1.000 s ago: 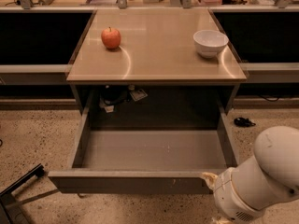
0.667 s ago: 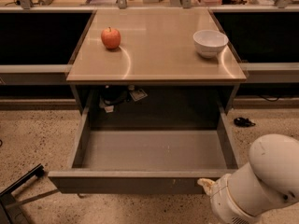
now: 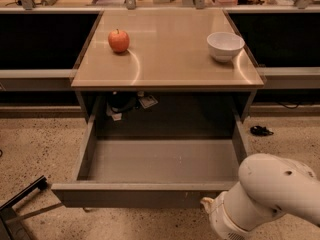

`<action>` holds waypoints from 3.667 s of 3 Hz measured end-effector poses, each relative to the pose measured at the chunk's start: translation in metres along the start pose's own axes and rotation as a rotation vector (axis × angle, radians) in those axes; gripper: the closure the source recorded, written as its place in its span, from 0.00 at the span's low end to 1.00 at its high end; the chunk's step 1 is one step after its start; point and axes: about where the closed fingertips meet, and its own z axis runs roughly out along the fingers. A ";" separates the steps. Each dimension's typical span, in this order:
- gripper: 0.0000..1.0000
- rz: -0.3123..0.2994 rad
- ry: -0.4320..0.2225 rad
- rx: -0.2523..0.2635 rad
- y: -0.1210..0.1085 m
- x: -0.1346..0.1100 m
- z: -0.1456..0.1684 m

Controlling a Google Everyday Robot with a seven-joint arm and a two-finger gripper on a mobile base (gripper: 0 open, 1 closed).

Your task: Close top drawer

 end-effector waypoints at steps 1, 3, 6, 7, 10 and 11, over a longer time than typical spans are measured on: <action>0.00 -0.011 0.021 -0.013 -0.028 -0.008 0.023; 0.00 -0.039 0.017 0.005 -0.065 -0.038 0.040; 0.00 -0.073 -0.013 0.094 -0.106 -0.065 0.007; 0.00 -0.109 0.002 0.143 -0.146 -0.092 -0.014; 0.00 -0.121 -0.011 0.176 -0.188 -0.115 -0.026; 0.00 -0.096 -0.017 0.172 -0.201 -0.110 -0.013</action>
Offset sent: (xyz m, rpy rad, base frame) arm 0.0750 0.0422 -0.0557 -0.0263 0.0115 0.0440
